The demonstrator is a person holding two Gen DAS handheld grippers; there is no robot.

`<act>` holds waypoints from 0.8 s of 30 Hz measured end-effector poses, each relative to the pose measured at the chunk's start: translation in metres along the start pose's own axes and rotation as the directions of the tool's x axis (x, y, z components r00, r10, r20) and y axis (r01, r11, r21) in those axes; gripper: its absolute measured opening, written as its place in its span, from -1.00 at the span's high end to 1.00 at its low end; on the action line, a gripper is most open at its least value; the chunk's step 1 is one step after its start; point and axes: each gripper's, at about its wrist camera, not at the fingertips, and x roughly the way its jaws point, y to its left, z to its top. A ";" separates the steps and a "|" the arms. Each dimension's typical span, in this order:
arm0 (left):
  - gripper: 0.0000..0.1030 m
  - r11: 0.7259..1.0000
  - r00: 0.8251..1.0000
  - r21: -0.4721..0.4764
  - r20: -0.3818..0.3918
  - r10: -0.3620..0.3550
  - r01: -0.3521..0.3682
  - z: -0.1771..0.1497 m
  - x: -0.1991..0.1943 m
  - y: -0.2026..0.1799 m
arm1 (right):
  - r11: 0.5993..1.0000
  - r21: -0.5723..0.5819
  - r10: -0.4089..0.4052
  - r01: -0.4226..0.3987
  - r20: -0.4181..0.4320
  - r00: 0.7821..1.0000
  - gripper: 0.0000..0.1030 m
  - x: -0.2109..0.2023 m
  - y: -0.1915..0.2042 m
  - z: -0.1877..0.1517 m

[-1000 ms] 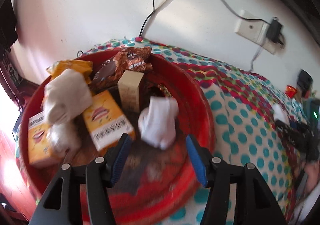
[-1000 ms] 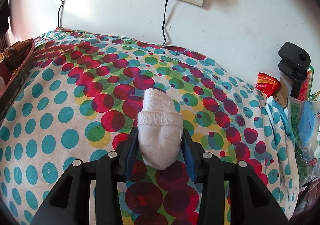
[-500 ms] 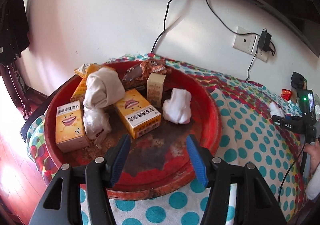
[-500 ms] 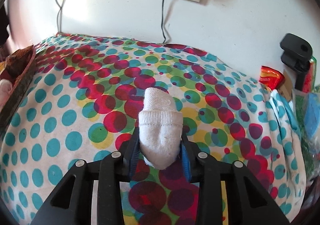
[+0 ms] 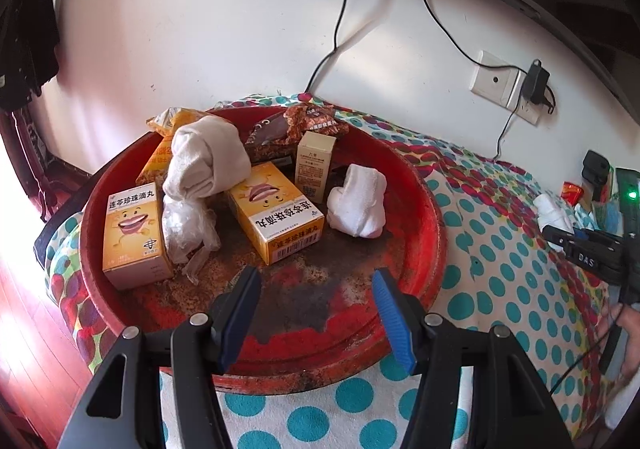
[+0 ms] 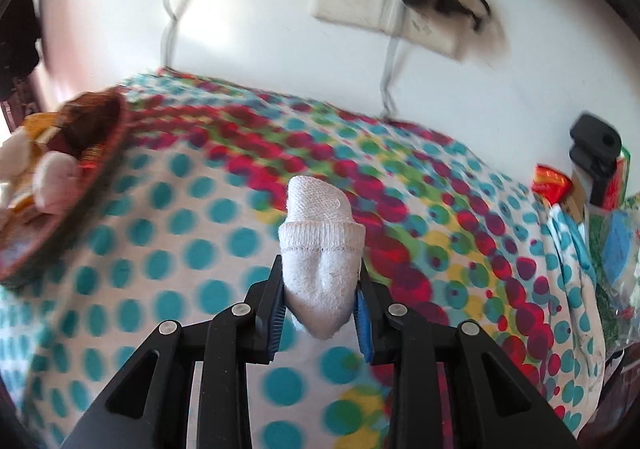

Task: Organize objects
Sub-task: 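Carry the held white sock into the red tray and open the right gripper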

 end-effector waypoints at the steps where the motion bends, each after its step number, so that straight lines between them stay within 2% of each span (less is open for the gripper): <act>1: -0.16 1.000 1.000 -0.007 0.001 0.000 0.000 0.000 -0.001 0.001 | 1.000 -0.008 0.015 -0.015 0.003 1.000 0.47 -0.005 0.007 0.002; 8: -0.16 0.999 1.000 -0.044 -0.003 0.005 -0.005 0.005 -0.017 0.011 | 0.987 -0.083 0.137 -0.135 0.021 0.990 0.43 -0.034 0.070 0.017; 12: -0.19 0.999 0.999 -0.037 -0.018 0.037 -0.038 0.002 -0.034 0.018 | 0.969 -0.121 0.217 -0.214 0.011 0.976 0.40 -0.039 0.108 0.022; 15: -0.35 0.995 0.995 -0.029 -0.025 0.094 -0.095 0.000 -0.048 0.026 | 0.954 -0.148 0.265 -0.262 0.000 0.964 0.38 -0.039 0.137 0.026; 19: -0.38 0.988 0.988 -0.031 -0.034 0.151 -0.152 -0.001 -0.058 0.044 | 0.927 -0.188 0.328 -0.325 -0.020 0.945 0.38 -0.038 0.176 0.032; 22: -0.38 0.985 0.985 -0.054 -0.053 0.164 -0.167 -0.001 -0.061 0.058 | 0.905 -0.221 0.363 -0.363 -0.045 0.931 0.38 -0.037 0.203 0.033; 24: -0.40 0.983 0.984 -0.064 -0.062 0.167 -0.171 -0.001 -0.062 0.064 | 0.898 -0.246 0.362 -0.365 -0.058 0.930 0.38 -0.035 0.218 0.031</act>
